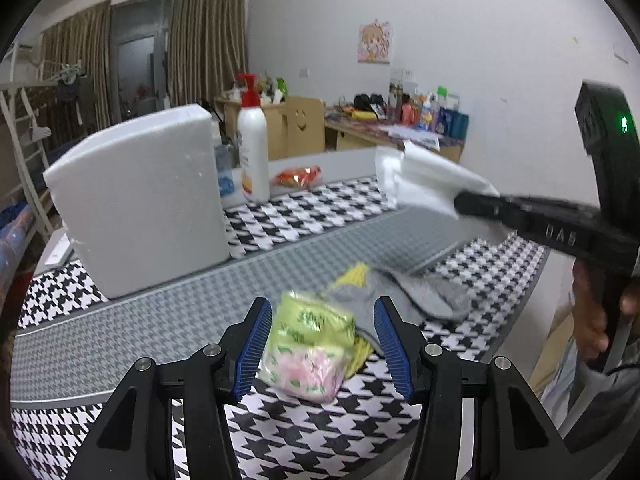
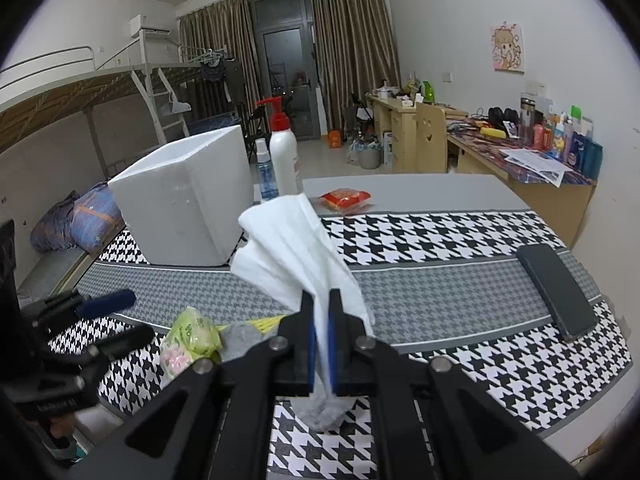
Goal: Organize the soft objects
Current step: 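Carry the green pack with the left tool toward the foam box while the right tool carries the white tissue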
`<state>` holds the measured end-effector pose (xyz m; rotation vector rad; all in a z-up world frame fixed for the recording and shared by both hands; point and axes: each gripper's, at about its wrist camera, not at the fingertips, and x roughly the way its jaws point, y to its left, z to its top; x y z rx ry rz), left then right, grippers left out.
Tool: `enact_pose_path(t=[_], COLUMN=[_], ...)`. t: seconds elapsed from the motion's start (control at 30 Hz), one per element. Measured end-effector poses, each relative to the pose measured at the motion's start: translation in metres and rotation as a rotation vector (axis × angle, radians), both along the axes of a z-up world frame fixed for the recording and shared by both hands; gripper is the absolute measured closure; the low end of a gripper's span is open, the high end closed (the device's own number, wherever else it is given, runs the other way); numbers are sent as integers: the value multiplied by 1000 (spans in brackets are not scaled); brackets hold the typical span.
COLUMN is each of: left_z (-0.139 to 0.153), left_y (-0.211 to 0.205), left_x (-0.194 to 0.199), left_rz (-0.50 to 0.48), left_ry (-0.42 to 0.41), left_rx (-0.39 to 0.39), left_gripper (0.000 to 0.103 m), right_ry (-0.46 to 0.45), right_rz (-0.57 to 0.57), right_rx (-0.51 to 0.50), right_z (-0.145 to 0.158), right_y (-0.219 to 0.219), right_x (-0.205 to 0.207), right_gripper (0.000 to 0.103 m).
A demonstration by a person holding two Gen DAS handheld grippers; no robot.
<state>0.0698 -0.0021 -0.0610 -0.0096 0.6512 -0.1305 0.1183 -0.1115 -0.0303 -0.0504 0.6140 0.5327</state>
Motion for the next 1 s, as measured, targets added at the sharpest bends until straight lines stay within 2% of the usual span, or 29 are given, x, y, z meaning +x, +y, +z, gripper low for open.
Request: enact_pose_path(t=[0.13, 0.43, 0.67, 1.0], left_z=[-11, -41, -48, -59], left_y=[2, 9, 4, 5], left_x=[5, 22, 26, 33], left_rz=[12, 30, 13, 20], left_ry=[29, 124, 143, 183], left_rx=[8, 9, 25, 45], left_gripper=[37, 37, 32, 35], right_ry=[5, 9, 15, 23], right_rz=[7, 18, 21, 25], right_rx=[-4, -15, -22, -22], right_z=[-2, -4, -6, -8], right_y=[1, 5, 6, 6], right_x=[-1, -1, 0, 0], right_gripper=[96, 96, 96, 96])
